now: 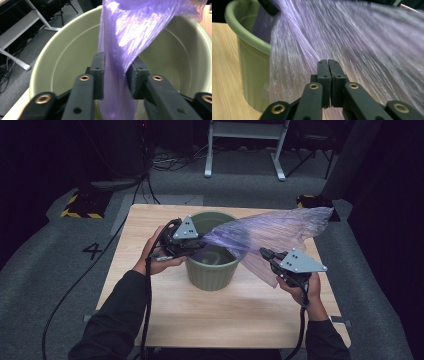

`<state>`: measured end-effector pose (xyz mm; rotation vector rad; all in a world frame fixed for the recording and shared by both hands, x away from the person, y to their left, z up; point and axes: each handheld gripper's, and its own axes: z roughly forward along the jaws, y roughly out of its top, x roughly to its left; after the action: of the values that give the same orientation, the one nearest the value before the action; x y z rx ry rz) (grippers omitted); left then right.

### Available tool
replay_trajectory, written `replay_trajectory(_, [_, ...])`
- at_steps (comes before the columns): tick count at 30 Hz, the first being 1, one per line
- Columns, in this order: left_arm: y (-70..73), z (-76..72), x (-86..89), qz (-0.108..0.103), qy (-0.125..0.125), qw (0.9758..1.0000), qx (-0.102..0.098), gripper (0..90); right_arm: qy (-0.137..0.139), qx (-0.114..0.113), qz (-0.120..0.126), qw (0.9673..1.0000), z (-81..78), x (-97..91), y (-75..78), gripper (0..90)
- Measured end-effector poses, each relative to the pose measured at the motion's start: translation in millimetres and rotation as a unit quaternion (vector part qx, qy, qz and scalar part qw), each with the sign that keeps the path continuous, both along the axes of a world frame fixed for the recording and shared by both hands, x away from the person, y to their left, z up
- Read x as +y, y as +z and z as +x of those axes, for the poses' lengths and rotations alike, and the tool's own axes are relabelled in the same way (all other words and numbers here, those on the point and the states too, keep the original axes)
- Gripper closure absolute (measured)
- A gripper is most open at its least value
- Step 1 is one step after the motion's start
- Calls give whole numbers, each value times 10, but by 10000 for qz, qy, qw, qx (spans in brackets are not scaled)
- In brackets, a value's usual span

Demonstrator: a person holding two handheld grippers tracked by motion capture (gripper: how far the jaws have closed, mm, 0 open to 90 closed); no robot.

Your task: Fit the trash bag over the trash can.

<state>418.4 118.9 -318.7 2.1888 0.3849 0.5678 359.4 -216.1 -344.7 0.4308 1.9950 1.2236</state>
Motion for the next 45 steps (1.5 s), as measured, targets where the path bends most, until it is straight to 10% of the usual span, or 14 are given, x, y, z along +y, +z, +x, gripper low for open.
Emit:
replay_trajectory(8, [47, -57, -71, -270, 64, 9996, 101, 251, 121, 21, -117, 9999, -8, 53, 124, 900])
replay_trajectory(16, [97, -174, -394, 7, -337, 9993, -134, 234, 218, -37, -223, 9995, -16, 210, 180, 900])
replay_trajectory(23, [77, -223, -497, 420, -451, 9974, -371, 677, 294, -100, -200, 9993, -63, 311, 252, 836])
replay_trajectory(28, [60, -211, -424, 383, -428, 9977, -348, 854, 230, -45, 76, 9997, -127, 225, 249, 615])
replay_trajectory(40, [-3, -157, -252, 287, -309, 9989, -225, 891, -157, -167, 491, 9985, -310, -78, 283, 323])
replay_trajectory(45, [-24, -145, -159, 200, -190, 9994, -213, 884, -130, 227, 541, 9982, -268, -118, 203, 287])
